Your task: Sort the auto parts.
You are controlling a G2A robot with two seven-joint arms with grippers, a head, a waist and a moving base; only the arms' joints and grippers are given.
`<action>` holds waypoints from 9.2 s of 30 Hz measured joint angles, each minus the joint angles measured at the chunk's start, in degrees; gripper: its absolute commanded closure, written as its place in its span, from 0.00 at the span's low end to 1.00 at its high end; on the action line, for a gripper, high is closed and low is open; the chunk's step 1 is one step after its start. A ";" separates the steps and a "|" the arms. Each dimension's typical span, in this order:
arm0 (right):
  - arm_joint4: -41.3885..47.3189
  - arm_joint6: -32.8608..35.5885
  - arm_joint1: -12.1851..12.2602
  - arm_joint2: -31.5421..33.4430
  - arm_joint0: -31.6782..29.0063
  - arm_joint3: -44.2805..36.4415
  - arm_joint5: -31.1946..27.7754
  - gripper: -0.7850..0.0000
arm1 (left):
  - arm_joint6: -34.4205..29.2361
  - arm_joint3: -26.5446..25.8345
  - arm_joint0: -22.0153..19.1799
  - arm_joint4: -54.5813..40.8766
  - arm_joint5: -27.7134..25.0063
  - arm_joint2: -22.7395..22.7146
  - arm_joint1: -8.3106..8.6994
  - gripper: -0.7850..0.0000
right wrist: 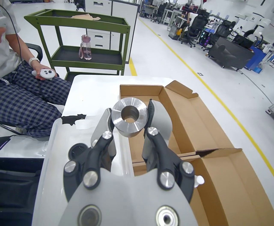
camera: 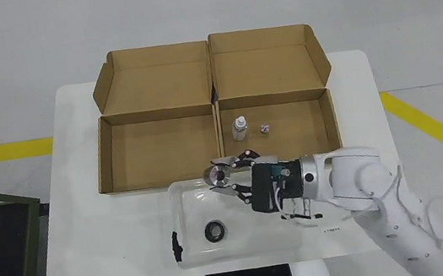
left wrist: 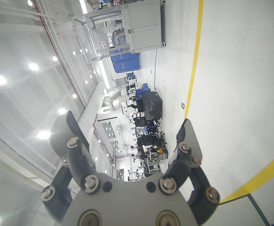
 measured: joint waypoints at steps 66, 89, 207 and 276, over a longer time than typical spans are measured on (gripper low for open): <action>-5.40 12.95 -10.46 -25.31 27.40 30.25 22.30 1.00 | 0.00 0.00 0.00 0.00 0.00 0.00 0.00 0.00; -8.70 17.83 -16.90 -31.41 34.25 43.22 25.91 0.93 | 0.00 0.00 0.00 0.00 0.00 0.00 0.00 0.00; -21.01 13.74 -7.16 -15.43 -2.93 12.87 -6.01 0.35 | 0.00 0.00 0.00 0.00 0.00 0.00 0.00 0.00; -0.96 2.78 -1.88 4.99 -7.94 -4.94 -4.66 1.00 | 0.00 0.00 0.00 0.00 0.00 0.00 0.00 0.00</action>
